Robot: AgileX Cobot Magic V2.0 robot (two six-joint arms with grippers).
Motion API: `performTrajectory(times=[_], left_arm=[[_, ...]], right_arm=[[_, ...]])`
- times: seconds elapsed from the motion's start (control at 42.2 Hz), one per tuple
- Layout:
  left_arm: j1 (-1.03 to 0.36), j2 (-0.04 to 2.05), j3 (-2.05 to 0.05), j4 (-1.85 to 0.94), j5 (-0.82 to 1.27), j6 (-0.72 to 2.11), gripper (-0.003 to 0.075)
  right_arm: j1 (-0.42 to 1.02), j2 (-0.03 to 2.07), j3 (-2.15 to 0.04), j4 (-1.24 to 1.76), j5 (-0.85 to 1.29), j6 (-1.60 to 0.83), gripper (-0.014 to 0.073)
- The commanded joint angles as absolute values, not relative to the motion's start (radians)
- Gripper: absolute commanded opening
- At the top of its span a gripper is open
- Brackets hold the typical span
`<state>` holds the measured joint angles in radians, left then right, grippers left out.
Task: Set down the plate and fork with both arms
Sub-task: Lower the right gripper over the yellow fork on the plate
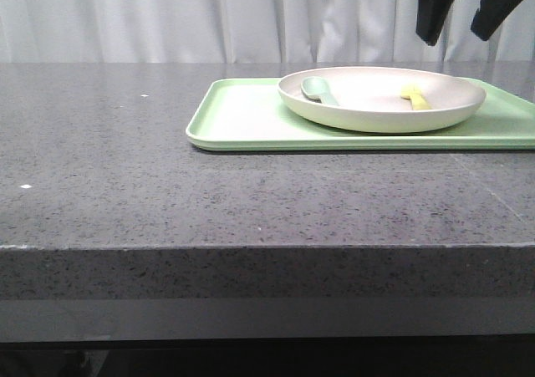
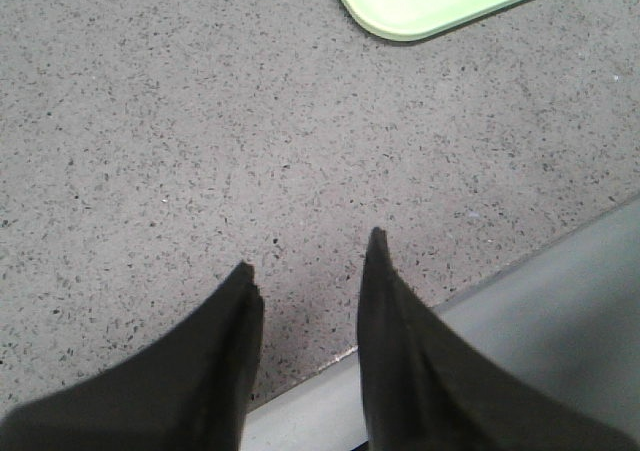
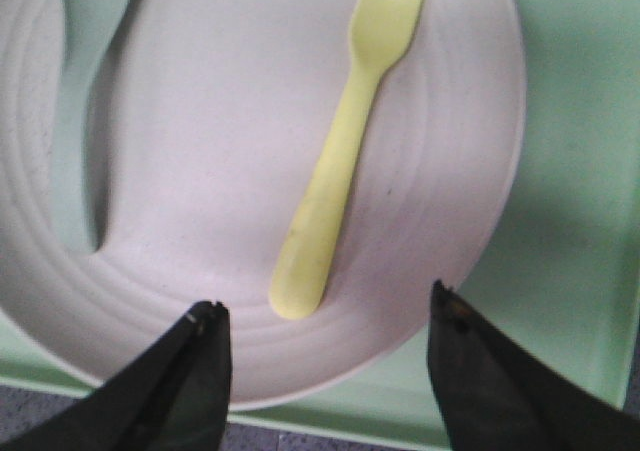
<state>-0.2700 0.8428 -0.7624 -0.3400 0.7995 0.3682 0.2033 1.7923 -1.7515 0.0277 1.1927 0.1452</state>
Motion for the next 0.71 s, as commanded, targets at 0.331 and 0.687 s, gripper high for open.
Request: performTrajectory(times=[0.331, 0.687], left_arm=[[-0.276, 0.837, -0.789, -0.368, 0.734, 0.372, 0.0243], [-0.276, 0.837, -0.789, -0.368, 0.734, 0.372, 0.0243]], right_arm=[[0.177, 1.974, -2.043, 0.033, 1.307, 0.240, 0.0316], [0.174, 2.064, -2.089, 0.067, 1.337, 0.259, 0.0316]])
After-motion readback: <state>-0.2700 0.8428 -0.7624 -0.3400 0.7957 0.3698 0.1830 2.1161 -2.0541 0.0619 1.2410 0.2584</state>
